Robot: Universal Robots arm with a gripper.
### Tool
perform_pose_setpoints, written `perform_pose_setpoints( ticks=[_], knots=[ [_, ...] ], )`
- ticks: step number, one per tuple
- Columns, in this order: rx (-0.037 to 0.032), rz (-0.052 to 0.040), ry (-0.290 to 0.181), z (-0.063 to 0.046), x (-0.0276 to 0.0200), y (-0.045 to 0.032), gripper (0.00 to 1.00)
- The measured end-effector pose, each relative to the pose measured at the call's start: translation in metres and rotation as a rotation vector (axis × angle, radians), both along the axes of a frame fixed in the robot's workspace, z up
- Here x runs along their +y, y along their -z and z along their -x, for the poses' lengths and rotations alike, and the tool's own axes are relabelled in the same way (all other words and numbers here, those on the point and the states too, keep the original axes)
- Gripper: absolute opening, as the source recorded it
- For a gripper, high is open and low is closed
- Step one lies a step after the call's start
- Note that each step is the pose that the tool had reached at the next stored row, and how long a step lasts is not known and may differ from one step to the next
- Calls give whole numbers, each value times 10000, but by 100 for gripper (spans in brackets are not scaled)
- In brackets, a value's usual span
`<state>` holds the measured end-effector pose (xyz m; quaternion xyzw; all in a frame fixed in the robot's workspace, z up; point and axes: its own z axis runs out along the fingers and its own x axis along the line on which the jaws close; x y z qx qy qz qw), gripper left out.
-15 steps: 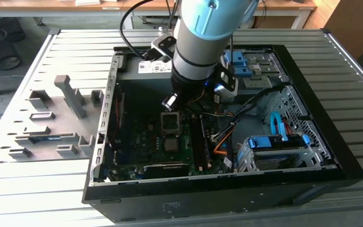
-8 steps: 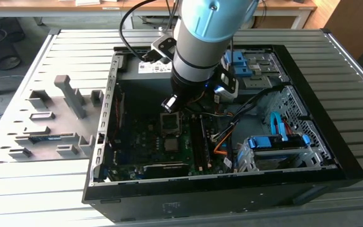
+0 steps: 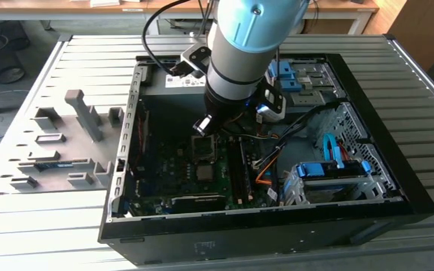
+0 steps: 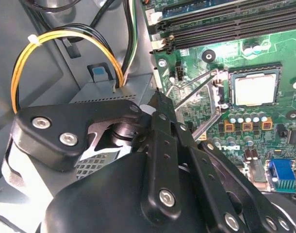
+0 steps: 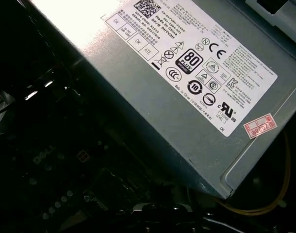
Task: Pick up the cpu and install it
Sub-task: 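Close the cpu cover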
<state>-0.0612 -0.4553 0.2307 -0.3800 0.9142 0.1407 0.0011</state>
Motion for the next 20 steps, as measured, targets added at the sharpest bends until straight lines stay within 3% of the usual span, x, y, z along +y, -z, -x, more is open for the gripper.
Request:
perform_pose_setpoints(
  ticks=[15, 16, 18, 20],
  knots=[
    [-1, 25, 2, 1, -121, 0, 10],
    [-1, 78, 1, 0, -124, 1, 10],
    [0, 270, 0, 0, -130, -1, 10],
    [1, 580, -4, 0, -131, 0, 10]
  ],
)
